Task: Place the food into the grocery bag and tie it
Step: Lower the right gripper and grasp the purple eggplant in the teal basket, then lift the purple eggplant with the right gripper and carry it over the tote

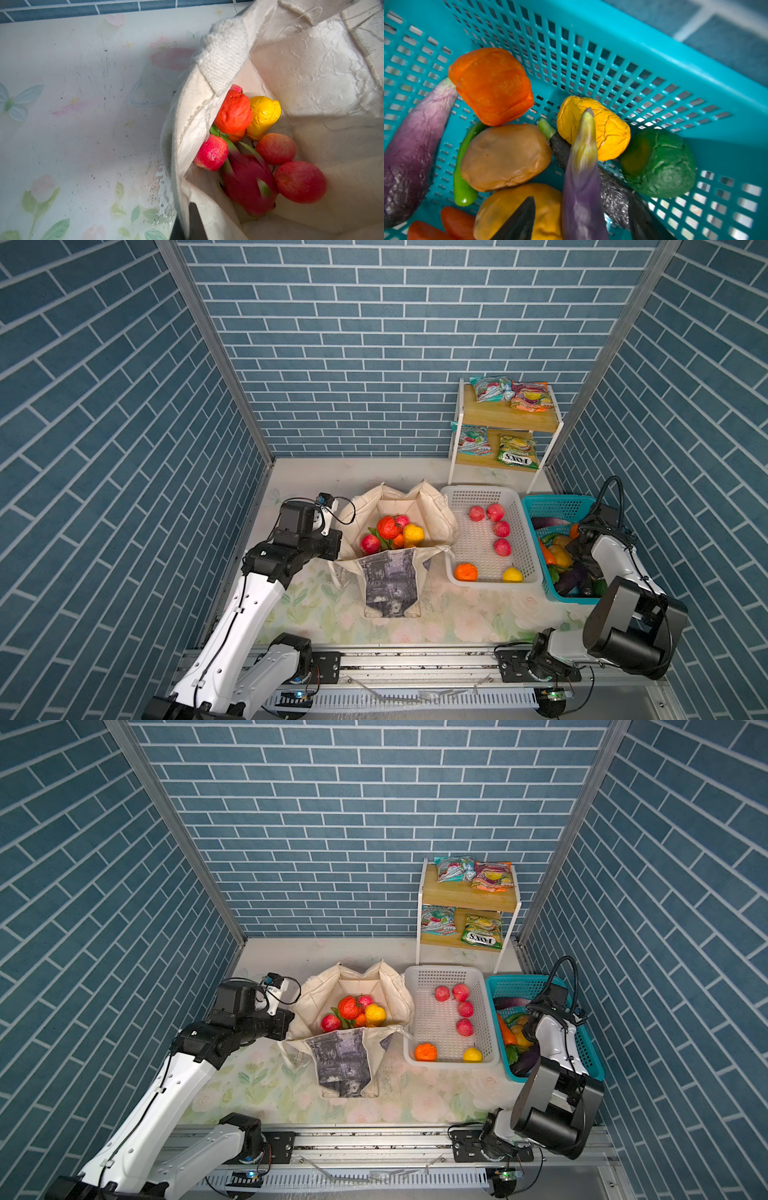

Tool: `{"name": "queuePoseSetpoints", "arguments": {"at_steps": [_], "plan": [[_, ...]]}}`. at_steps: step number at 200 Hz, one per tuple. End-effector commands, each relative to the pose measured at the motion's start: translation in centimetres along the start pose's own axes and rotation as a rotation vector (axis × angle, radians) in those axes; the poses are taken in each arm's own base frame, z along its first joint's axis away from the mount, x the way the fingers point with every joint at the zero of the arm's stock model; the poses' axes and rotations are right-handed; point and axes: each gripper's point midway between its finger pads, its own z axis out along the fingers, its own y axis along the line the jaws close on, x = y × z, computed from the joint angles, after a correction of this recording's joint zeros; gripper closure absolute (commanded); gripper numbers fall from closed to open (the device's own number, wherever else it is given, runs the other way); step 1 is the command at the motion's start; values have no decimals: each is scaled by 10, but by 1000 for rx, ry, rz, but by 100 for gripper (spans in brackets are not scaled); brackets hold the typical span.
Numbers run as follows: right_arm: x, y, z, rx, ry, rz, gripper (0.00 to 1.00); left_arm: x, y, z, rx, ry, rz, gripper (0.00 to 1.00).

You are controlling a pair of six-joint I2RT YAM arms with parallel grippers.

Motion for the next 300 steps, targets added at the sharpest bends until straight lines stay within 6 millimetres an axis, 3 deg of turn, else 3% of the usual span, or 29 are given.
{"name": "queuePoseSetpoints", "arguments": {"at_steps": [1, 118, 152, 189, 217, 241, 300], "plan": [[7, 4, 11, -18, 28, 7, 33, 0, 1, 1, 2, -6, -2, 100], [27, -2, 43, 15, 103, 6, 39, 0, 1, 2, 2, -5, -3, 100], [27, -2, 44, 1, 113, 21, 47, 0, 1, 2, 2, -7, -4, 100], [19, -2, 32, -26, 83, 33, 61, 0, 1, 2, 3, -7, -4, 100], [11, 5, 9, -98, 60, 42, 75, 0, 1, 2, 3, -6, -4, 100], [-3, 10, -25, -176, 9, 60, 81, 0, 0, 2, 4, -6, -4, 100], [-52, 18, -159, -486, -245, 170, 82, -1, 0, 1, 4, -11, -3, 100]]}}
